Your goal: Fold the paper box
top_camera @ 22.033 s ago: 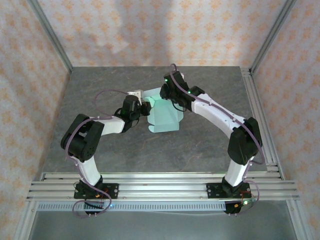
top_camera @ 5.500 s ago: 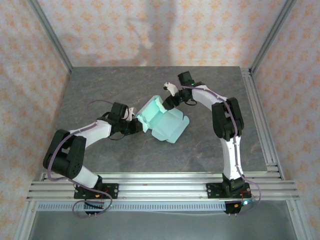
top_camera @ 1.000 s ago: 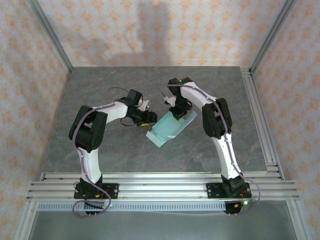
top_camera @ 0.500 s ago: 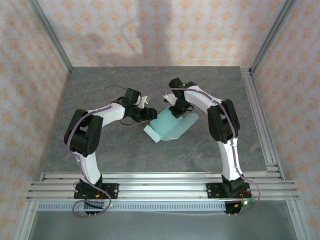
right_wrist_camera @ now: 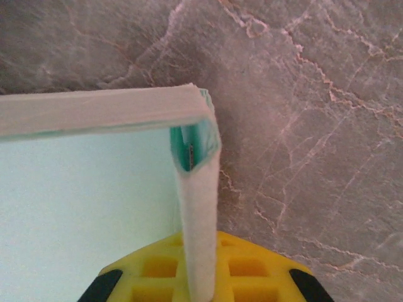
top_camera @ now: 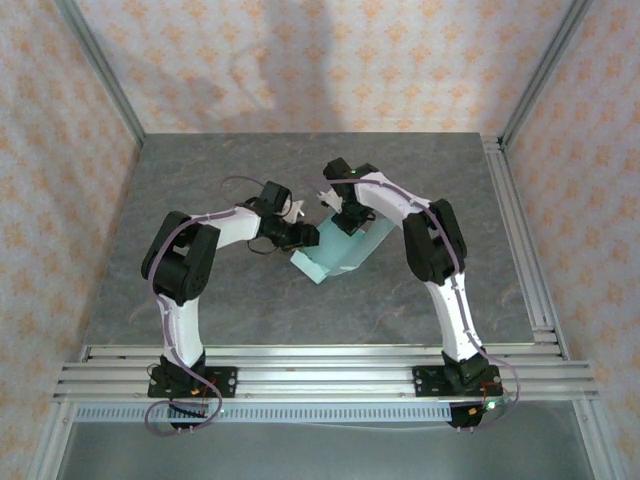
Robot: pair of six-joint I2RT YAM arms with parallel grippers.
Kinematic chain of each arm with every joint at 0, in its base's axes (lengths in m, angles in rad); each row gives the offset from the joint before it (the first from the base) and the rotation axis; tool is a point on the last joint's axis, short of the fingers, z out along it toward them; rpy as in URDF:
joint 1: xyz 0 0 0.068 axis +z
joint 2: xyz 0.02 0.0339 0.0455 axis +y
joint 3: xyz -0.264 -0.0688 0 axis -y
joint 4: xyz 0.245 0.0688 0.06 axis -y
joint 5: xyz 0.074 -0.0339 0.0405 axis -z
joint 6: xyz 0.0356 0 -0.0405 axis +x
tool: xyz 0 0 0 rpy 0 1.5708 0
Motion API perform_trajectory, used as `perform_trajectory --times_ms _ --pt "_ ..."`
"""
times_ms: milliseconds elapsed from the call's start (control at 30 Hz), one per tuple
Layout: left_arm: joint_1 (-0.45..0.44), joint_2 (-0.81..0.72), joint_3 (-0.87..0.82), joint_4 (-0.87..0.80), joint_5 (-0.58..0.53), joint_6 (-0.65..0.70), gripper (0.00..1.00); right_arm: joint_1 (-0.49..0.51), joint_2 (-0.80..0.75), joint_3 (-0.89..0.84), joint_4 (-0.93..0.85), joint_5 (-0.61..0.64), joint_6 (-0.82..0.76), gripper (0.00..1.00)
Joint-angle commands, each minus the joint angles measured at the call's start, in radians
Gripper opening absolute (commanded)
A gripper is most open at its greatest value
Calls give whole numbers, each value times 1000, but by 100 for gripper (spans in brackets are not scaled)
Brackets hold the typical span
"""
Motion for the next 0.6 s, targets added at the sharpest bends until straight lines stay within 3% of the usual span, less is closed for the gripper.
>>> perform_trajectory --times_ms 0,133,300,567 --pt "-20 16 24 -6 45 -10 48 19 70 14 -61 131 39 1" --pt "-22 9 28 -28 27 2 47 22 50 -10 -38 132 59 5" --pt "-20 5 32 -61 -7 20 47 18 -26 -44 46 31 71 21" --pt "-21 8 21 -74 -27 28 47 -6 -64 -28 65 -63 93 32"
